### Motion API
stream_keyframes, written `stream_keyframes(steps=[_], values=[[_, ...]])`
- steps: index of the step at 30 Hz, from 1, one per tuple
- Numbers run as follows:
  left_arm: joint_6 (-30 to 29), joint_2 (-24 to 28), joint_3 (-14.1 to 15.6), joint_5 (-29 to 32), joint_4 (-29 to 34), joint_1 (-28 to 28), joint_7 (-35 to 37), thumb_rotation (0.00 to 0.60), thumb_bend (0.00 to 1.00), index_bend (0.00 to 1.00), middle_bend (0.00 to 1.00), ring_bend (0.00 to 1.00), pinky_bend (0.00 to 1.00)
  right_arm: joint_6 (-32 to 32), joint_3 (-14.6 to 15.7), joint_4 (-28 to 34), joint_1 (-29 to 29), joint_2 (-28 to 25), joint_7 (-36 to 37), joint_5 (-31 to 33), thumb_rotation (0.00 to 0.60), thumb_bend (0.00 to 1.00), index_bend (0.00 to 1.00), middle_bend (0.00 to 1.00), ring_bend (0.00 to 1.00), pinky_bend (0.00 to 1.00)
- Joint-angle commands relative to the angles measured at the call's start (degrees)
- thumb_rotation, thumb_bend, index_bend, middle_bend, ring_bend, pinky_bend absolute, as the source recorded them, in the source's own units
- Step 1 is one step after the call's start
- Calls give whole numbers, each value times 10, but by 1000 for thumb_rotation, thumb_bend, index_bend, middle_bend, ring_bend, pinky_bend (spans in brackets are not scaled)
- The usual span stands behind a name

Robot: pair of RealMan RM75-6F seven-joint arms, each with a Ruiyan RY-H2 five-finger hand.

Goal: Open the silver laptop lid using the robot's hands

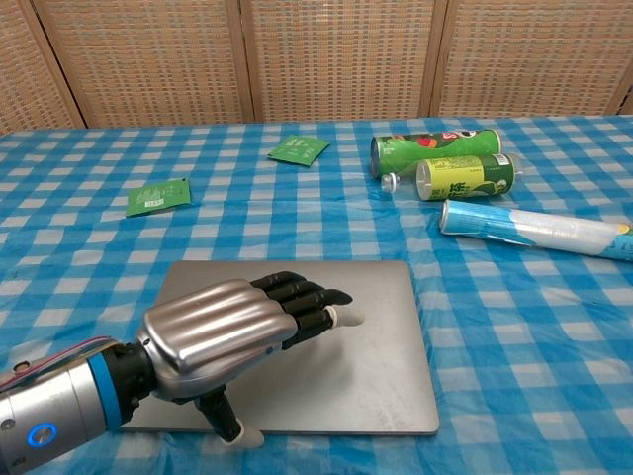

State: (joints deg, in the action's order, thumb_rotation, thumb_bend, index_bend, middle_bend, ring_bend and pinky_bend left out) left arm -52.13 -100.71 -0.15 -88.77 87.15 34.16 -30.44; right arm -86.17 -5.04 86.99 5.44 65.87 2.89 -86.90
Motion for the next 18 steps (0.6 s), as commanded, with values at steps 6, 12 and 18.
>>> stream_keyframes(steps=[6, 12, 18], values=[[0, -11, 0, 9, -9, 6, -8, 600, 91, 0, 0, 0, 0, 1, -1, -1, 0, -1, 3, 2, 600, 0, 50, 0, 0, 0], [1, -16, 0, 19, -14, 9, -16, 600, 204, 0, 0, 0, 0, 2, -1, -1, 1, -2, 6, 3, 600, 0, 51, 0, 0, 0], [-6, -13, 1, 19, -6, 13, -22, 600, 285, 0, 0, 0, 0, 2, -2, -1, 1, -3, 9, 5, 600, 0, 53, 0, 0, 0]])
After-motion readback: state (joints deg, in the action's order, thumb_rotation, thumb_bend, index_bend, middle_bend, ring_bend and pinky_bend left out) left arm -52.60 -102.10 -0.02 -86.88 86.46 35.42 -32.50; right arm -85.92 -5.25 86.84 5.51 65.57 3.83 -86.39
